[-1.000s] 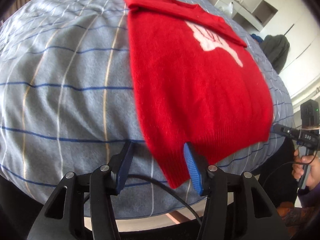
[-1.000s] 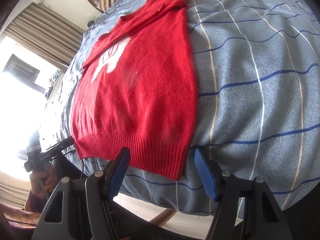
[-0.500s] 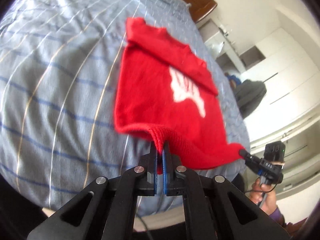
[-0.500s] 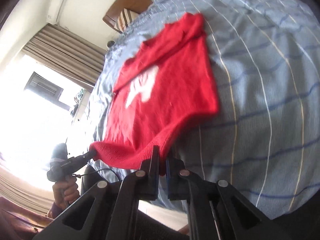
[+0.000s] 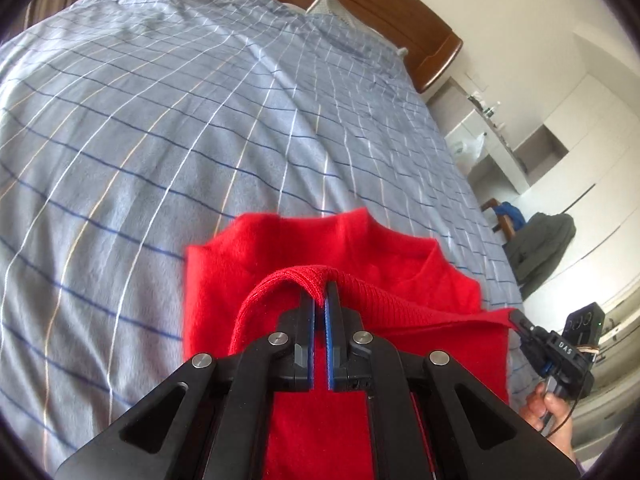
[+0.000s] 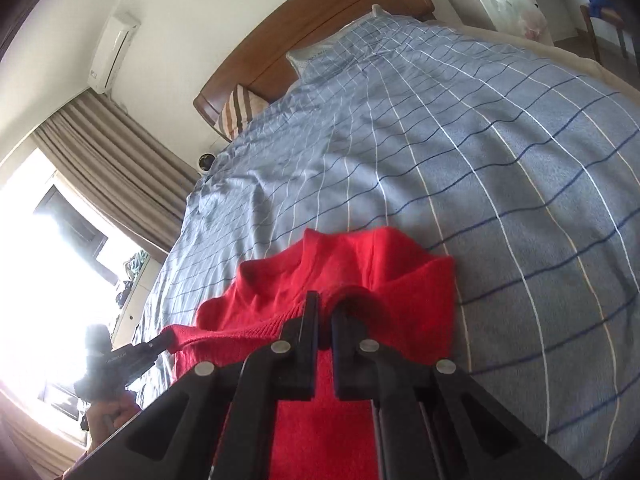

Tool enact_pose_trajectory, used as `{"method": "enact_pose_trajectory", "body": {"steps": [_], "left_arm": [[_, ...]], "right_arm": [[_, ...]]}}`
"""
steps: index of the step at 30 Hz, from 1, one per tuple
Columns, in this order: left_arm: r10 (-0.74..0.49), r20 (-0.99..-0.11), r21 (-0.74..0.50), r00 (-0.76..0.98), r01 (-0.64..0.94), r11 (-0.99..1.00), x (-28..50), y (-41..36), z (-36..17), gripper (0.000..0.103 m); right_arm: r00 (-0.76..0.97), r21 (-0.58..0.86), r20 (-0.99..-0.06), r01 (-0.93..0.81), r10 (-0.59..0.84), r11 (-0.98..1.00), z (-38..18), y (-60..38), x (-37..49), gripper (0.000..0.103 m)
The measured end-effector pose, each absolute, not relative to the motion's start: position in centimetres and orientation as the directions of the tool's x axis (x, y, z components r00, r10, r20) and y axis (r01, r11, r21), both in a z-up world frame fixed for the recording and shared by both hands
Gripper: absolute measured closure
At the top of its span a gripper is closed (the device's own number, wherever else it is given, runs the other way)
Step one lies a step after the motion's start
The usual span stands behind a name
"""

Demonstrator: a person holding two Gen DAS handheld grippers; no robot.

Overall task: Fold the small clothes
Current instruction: 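Grasp the hem with both grippers and fold it up onto the collar, then release the hem with both grippers and withdraw from the folded sweater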

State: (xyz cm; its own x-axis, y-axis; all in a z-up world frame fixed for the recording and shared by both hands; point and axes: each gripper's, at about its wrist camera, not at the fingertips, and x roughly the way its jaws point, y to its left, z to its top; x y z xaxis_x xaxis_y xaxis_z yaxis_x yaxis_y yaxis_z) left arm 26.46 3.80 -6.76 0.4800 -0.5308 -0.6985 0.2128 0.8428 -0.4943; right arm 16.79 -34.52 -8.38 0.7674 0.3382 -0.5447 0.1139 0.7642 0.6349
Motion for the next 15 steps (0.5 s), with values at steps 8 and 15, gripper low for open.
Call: {"method": "enact_pose_trajectory", "body": {"steps": [8, 15], "left_arm": [[-0.399, -0.741, -0.355, 0.540, 0.188, 0.916, 28.1, 4.0, -6.7, 0.021], [-0.459, -0.755, -0.286, 0.468, 0.395, 0.873, 22.4, 1.0, -7.4, 0.014]], "right_arm": [[0.731, 0.556, -0.638, 0.220, 0.241, 0.802, -9.7, -35.7, 20.0, 0.055], [0.662, 0.376, -0.689, -0.020, 0.295, 0.926, -7.1, -28.9, 16.1, 0.047]]}}
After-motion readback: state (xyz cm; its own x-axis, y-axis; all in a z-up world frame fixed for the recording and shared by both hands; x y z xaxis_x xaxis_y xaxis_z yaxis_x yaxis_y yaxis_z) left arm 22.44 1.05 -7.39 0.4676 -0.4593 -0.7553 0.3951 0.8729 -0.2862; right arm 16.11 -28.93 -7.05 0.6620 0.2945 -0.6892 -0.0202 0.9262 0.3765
